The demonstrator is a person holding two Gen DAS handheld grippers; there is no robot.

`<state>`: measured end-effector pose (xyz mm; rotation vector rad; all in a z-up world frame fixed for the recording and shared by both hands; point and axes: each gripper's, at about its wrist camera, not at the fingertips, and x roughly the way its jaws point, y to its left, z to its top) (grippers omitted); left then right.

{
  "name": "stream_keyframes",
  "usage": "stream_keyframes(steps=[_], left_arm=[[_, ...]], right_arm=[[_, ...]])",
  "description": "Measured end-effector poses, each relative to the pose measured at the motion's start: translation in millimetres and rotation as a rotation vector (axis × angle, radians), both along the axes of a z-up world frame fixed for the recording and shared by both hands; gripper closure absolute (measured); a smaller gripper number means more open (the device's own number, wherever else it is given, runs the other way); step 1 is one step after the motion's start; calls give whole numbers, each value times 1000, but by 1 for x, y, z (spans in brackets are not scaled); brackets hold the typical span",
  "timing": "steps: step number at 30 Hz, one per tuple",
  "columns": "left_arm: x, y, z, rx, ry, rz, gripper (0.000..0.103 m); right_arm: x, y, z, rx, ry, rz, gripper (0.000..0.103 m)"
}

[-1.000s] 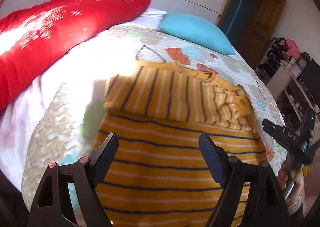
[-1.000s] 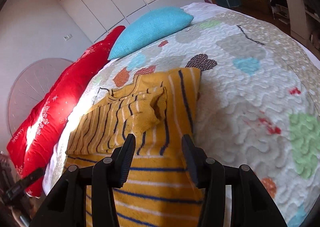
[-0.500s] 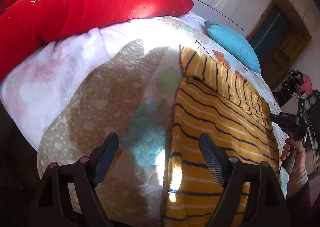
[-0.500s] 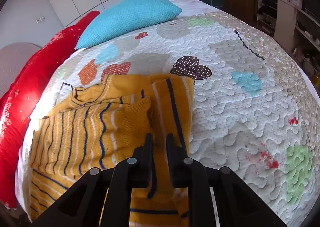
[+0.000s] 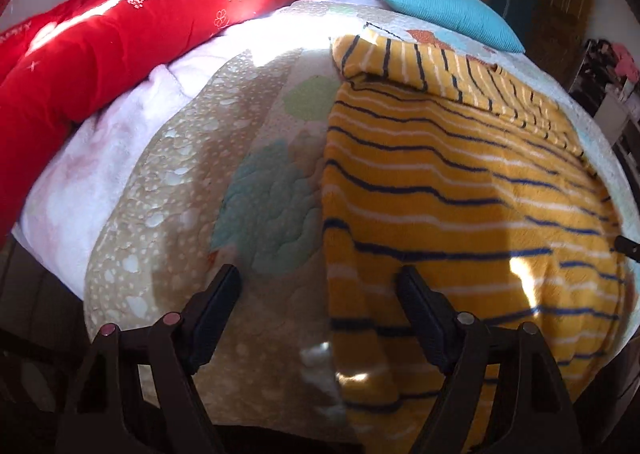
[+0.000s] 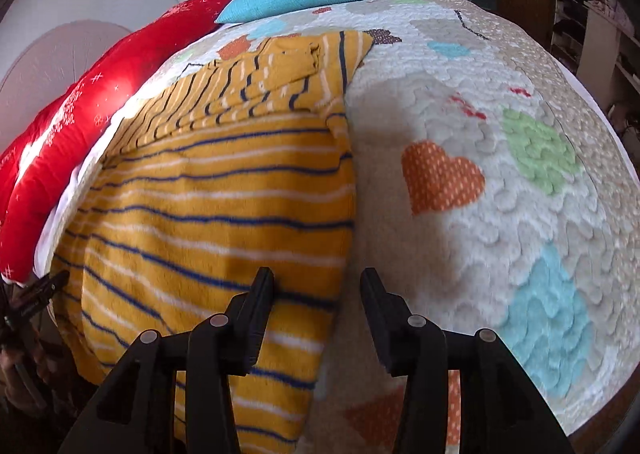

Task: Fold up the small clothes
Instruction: 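Grasp the sweater hem with the right tool and lift it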

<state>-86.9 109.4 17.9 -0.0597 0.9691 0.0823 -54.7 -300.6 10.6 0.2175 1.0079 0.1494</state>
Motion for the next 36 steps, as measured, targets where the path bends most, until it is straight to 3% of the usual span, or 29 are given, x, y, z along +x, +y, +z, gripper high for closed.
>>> stream_keyframes(steps=[4,7,12,18,23,25,27,28,30,31,36], left_arm=[[-21,26,-3,-49,20,72,22],[-33,44,-4,-212,9,64,32],[-43,32,-3,-389,-8,-49,32],[-46,1,-23,-455,30,-140,32],[-55,-3,-30,-535,51,-149,32],[-57,-3,-33,-549,67,-132,45],[-56,-3,-36,-531,95,-101,87],[-55,-2,-37,-532,109,-90,89],[-55,0,-36,-544,113,-74,93],[-54,-2,-35,-533,116,-71,94],[-59,-10,-15,-476,90,-86,95]], right_arm=[[-35,-2,-2,29,-10,-3,54],[-54,-5,-7,148,0,35,54],[-77,-1,-29,309,47,113,53],[-87,1,-65,525,129,136,52],[-87,16,-68,553,139,160,51],[-85,25,-67,551,145,183,52],[-83,36,-66,538,150,211,52],[-83,41,-65,535,156,226,54],[-80,50,-67,522,171,245,70],[-79,54,-68,523,179,246,93],[-87,51,-56,560,155,247,94]])
